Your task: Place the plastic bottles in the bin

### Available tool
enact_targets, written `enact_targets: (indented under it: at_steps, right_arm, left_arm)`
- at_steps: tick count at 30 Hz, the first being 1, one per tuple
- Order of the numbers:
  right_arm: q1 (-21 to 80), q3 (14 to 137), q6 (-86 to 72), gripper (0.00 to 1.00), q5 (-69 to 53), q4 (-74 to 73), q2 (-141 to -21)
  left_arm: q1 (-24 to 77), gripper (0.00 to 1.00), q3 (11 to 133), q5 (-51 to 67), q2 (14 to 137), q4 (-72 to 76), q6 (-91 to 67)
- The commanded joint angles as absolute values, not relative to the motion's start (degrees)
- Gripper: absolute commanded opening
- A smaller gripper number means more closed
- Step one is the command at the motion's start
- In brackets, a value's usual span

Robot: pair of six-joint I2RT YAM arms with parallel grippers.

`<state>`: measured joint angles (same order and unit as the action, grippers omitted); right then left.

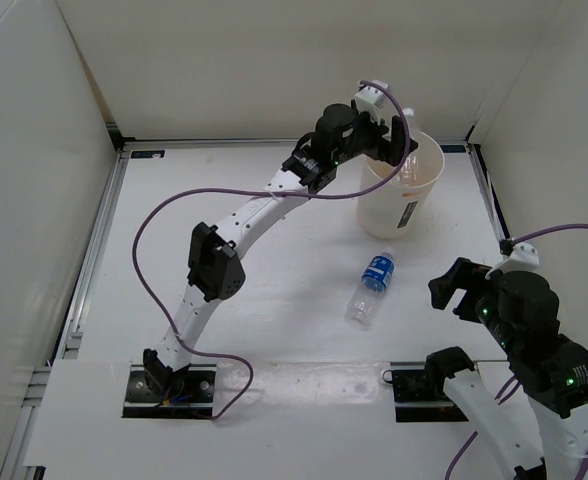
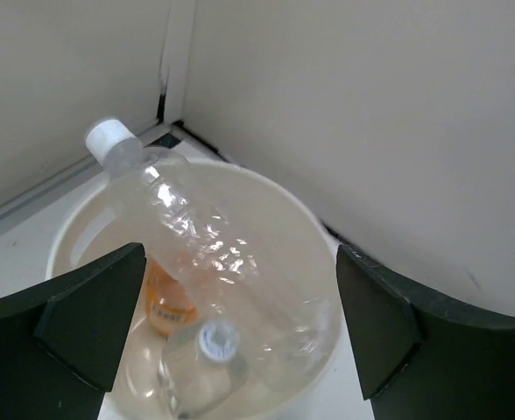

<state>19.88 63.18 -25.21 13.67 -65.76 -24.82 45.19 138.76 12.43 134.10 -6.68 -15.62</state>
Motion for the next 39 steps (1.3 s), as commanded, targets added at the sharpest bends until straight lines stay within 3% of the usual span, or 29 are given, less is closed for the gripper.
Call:
enact_targets:
  at_steps: [1,5,9,15,19,24,39]
  right_arm:
    - [19.60,63.19,-24.70,0.90,13.53,-63.19,-24.34]
    - [19.51,63.19,-24.61,0.90,13.45,-63.19,-24.35]
    - [19.16,63.19,-24.52,0.90,13.53,-63.37,-24.35]
    - [19.16,63.19,-24.61,0.90,13.45,-63.19,-24.26]
    - [18.90,63.28,-24.70,0.90,13.36,-63.19,-23.99]
    - [19.33,63.28,-24.79,0.90,13.80,-63.28,-23.29]
    - [20.13,63.28,-25.05,0.90,14.15,-63.54,-22.94]
  left_arm:
    - [45.35,1.00,135.27,9.76,126.66,-8.09,-12.13]
    - [45.44,1.00,124.65,6.60,117.02,-3.00,-10.38]
    - [47.45,1.00,105.89,2.73,103.58,2.80,-8.27]
    - [50.62,1.00,89.41,-1.24,92.65,-3.59,-9.92]
    - [52.03,1.00,86.67,7.28,94.03,-15.09,-16.34]
    - [56.42,1.00,75.69,9.14,99.91,-10.29,-21.00]
    - [60.38,1.00,84.53,10.64,116.62,-11.25,-24.61]
